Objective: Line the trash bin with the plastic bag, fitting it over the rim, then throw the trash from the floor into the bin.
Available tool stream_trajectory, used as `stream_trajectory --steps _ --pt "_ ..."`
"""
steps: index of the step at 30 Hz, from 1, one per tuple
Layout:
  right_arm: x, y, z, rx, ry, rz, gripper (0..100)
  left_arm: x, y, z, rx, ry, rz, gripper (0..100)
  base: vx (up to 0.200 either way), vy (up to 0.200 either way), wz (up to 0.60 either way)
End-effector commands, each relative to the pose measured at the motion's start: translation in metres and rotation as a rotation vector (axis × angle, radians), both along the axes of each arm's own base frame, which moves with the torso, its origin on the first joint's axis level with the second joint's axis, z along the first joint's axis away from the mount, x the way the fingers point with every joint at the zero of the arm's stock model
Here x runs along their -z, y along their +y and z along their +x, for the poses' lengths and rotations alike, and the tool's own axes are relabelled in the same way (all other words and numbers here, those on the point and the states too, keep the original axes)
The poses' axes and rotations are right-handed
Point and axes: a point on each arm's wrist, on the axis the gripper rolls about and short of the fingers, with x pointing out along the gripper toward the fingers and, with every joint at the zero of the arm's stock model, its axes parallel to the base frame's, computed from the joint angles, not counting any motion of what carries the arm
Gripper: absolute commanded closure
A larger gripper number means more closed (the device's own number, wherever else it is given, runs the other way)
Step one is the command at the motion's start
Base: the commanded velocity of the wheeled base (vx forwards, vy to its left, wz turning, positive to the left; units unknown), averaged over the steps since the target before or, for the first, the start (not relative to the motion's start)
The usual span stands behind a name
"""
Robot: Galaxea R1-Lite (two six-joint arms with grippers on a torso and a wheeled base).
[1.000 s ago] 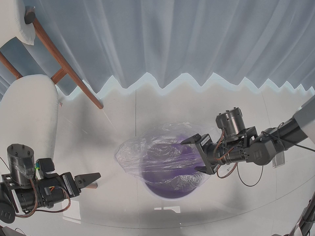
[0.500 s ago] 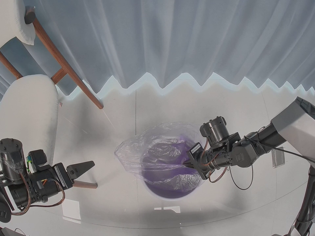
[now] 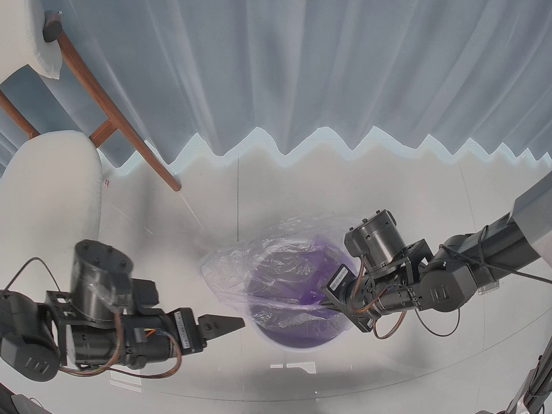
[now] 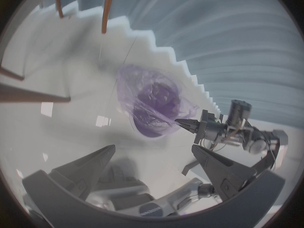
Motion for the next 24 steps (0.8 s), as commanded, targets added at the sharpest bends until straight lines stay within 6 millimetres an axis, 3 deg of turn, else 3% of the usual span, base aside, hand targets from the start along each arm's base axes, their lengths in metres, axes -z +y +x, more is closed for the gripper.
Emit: stream_trajectory --steps 1,8,15,16,24 --pt "0.002 0.003 -0.020 -0.027 -0.027 -0.061 100 0.013 -0.059 0.033 -0.048 0.233 -0.033 0 0.000 0.000 0.00" --pt "0.002 0.002 -0.020 -0.017 -0.051 -0.039 100 0.026 -0.087 0.068 -0.106 0.274 -0.043 0 0.000 0.000 0.00" --pt "0.000 0.002 -0.020 -0.014 -0.061 -0.033 100 0.066 -0.096 0.090 -0.169 0.325 0.045 0 0.000 0.000 0.00" --pt "0.000 0.001 -0.020 -0.014 -0.060 -0.034 100 0.073 -0.098 0.092 -0.172 0.333 0.058 100 0.000 0.000 0.00" --pt "-0.002 0.002 -0.020 -0.006 -0.086 -0.028 100 0.073 -0.108 0.109 -0.245 0.263 0.076 100 0.000 0.000 0.00"
